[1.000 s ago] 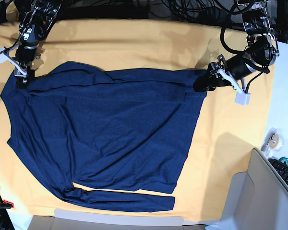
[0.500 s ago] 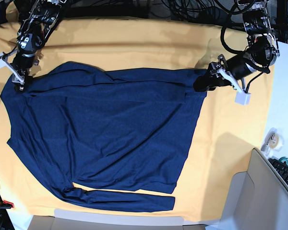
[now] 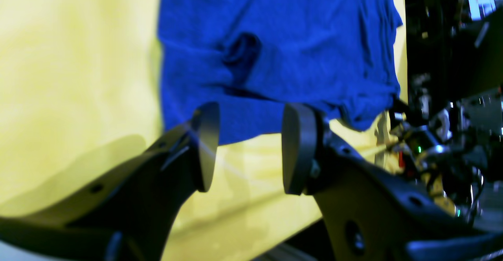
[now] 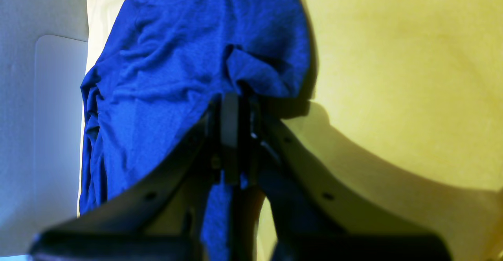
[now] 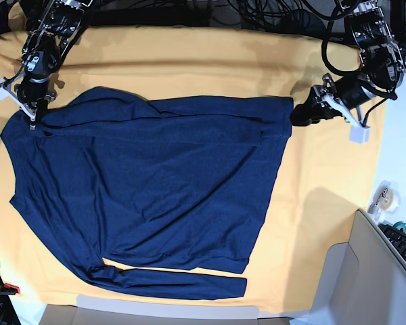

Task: Fold the T-shirt properly
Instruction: 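Hold the shirt edge with both grippers and adjust the grip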

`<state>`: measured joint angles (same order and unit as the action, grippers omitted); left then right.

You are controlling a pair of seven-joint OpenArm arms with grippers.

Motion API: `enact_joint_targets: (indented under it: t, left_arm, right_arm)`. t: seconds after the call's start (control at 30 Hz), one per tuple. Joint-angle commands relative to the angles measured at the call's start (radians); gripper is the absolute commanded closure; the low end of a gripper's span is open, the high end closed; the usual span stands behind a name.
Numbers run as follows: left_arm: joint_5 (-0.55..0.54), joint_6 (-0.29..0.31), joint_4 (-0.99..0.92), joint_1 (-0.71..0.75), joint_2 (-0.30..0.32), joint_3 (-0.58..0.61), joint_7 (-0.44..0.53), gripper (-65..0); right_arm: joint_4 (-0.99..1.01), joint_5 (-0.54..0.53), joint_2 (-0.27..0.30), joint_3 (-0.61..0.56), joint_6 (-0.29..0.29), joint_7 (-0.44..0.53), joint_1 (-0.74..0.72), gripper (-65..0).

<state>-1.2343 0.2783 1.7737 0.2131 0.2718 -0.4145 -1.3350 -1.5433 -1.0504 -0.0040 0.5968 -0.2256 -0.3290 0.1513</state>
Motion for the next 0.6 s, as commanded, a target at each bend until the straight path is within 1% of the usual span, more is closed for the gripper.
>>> enact_joint_targets:
  t: [0.0, 0.1, 0.2, 0.27, 0.57]
  left_arm:
    - [-0.025, 0.002, -0.007, 0.007, 0.007, -0.027, -0.018, -26.9]
    - [-0.026, 0.006, -0.11, 0.009, 0.007, -0.056, -0.061, -29.6]
    - [-0.028, 0.009, -0.205, 0.007, 0.004, -0.048, -0.061, -29.9]
    - [-0.028, 0.009, -0.235, 0.006, -0.013, -0.048, -0.061, -29.9]
    - [-0.019, 0.009, -0.305, -0.073, -0.016, -0.047, -0.061, -29.9]
  right_arm:
    - [-0.006, -0.052, -0.008, -0.005, 0.007, -0.037, -0.009, 0.0]
    - [-0.009, -0.052, -0.008, -0.005, 0.007, -0.038, -0.009, 0.0]
    - [-0.009, -0.052, -0.008, -0.005, 0.007, -0.038, -0.009, 0.0]
    - [-0.009, -0.052, -0.008, -0.005, 0.007, -0.037, -0.008, 0.0]
    - [-0.009, -0.052, -0.008, -0.007, 0.007, -0.038, -0.008, 0.0]
